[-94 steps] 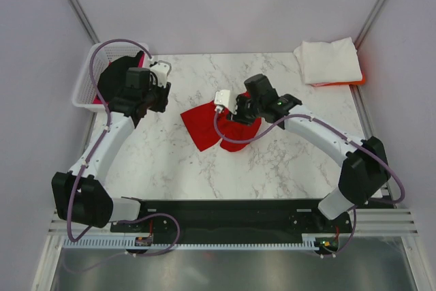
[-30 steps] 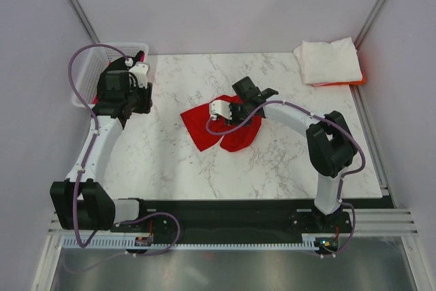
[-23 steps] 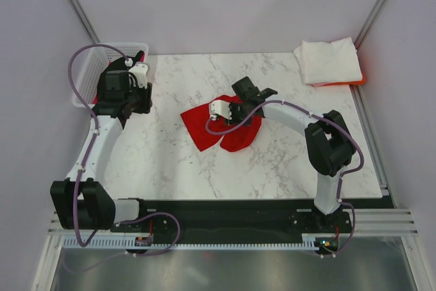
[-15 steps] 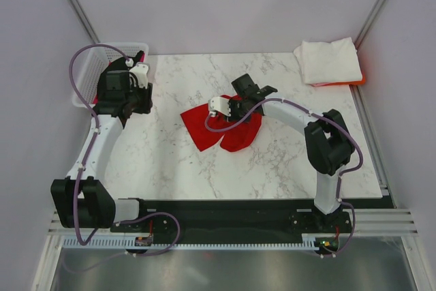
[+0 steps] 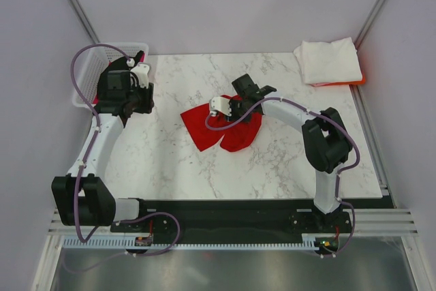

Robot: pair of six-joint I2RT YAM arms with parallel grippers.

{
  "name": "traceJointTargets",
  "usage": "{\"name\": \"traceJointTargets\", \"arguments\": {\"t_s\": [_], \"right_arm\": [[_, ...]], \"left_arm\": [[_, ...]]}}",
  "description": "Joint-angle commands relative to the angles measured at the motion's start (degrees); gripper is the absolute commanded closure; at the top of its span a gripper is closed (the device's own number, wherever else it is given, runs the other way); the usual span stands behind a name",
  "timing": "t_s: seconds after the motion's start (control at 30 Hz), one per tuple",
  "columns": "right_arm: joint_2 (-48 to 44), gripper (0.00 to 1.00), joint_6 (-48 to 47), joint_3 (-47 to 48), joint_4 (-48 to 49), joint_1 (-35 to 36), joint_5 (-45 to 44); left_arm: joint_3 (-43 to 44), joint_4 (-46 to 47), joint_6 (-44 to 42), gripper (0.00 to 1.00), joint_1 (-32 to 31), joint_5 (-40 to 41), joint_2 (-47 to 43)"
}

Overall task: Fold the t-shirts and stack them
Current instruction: Flatten the tshirt out

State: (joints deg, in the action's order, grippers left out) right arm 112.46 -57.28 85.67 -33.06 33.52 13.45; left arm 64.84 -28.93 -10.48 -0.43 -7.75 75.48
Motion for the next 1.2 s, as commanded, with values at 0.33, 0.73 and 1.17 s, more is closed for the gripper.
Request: {"name": "traceJointTargets", "arguments": {"t_s": [0.33,0.73,1.17], "right_arm": [[0.83,0.61,-1.79,1.78,-1.22,0.06,-0.27],[2.06,0.94,1.55,4.15,1.85,0.06,-1.59],[-5.14,1.00,7.18,17.87,4.14,-0.03,-5.10]], "left_arm": [[1.26,2.03,1.52,0.53,0.34,-1.13,-0.16],[1.17,2.30,1.60,0.53,0.34,-1.48,-0.07],[3.62,2.56,-1.56,0.46,-0.27,2.04,3.27]]}}
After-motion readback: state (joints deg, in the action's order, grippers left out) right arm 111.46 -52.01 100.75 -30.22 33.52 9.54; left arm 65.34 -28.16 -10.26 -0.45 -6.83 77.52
